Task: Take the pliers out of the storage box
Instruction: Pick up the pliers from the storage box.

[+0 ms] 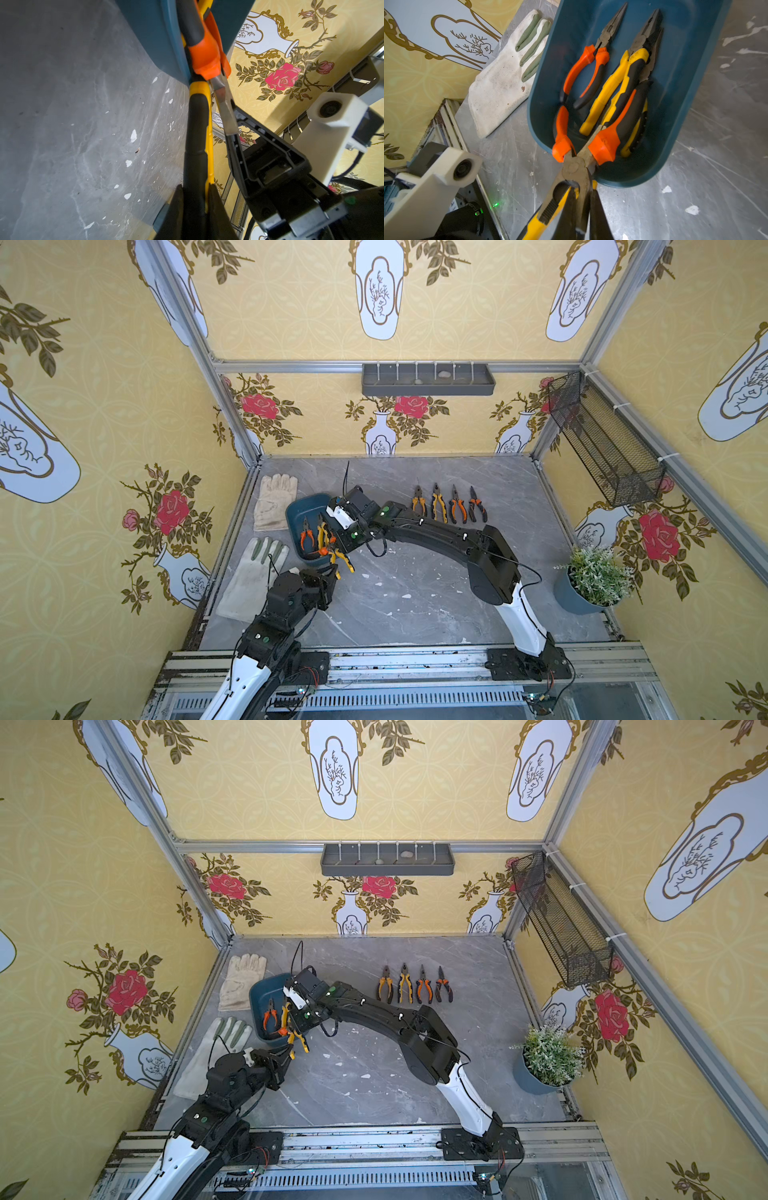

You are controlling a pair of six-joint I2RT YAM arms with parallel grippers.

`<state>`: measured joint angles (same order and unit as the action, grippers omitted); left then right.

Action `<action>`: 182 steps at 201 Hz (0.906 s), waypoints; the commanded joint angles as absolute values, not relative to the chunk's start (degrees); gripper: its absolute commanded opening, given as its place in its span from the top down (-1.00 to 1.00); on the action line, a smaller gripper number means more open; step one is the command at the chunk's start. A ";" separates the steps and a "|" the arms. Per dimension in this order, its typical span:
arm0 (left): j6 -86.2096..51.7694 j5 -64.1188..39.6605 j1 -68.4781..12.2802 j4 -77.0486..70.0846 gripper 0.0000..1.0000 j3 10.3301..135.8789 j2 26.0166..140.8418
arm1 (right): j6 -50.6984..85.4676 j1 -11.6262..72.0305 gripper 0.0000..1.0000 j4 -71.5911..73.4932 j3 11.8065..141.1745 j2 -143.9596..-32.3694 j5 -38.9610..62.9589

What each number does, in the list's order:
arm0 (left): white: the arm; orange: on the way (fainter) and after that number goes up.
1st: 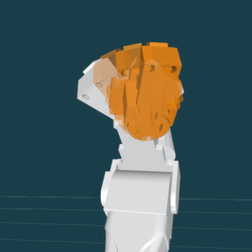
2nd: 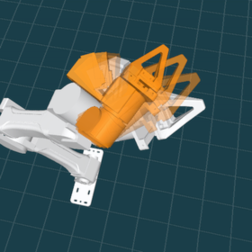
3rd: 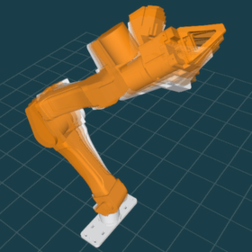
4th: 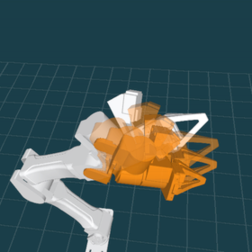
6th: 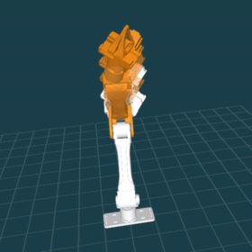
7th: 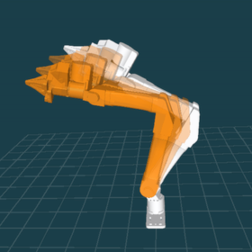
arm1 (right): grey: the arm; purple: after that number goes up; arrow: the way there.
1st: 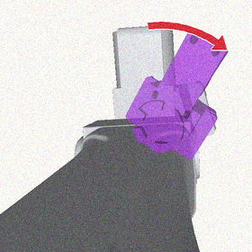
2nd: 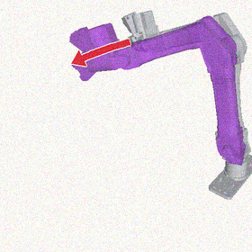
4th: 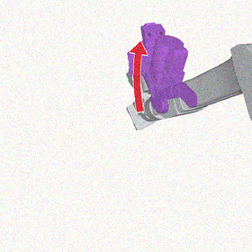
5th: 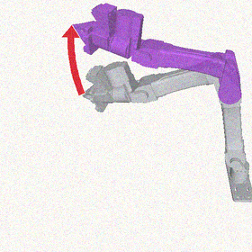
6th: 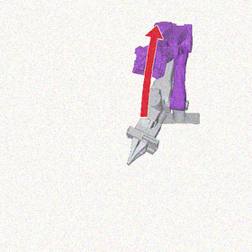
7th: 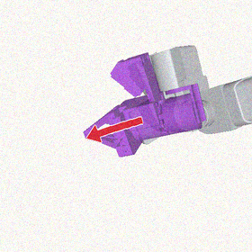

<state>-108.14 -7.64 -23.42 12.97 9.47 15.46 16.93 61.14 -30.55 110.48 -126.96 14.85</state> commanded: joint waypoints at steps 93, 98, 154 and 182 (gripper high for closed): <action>-106.52 -7.56 -23.30 9.56 1.00 10.02 14.41 | 16.96 61.84 1.00 -28.23 114.01 -123.11 14.62; -106.59 -7.61 -23.37 9.58 1.00 9.99 14.33 | 16.87 61.87 1.00 -28.27 114.35 -123.20 14.32; -103.17 -10.09 -23.73 9.67 1.00 15.86 16.74 | 14.82 61.01 1.00 -27.33 119.28 -129.73 8.76; -98.74 -12.29 -27.75 9.90 1.00 21.35 20.28 | 14.59 59.76 1.00 -26.55 122.38 -133.92 7.57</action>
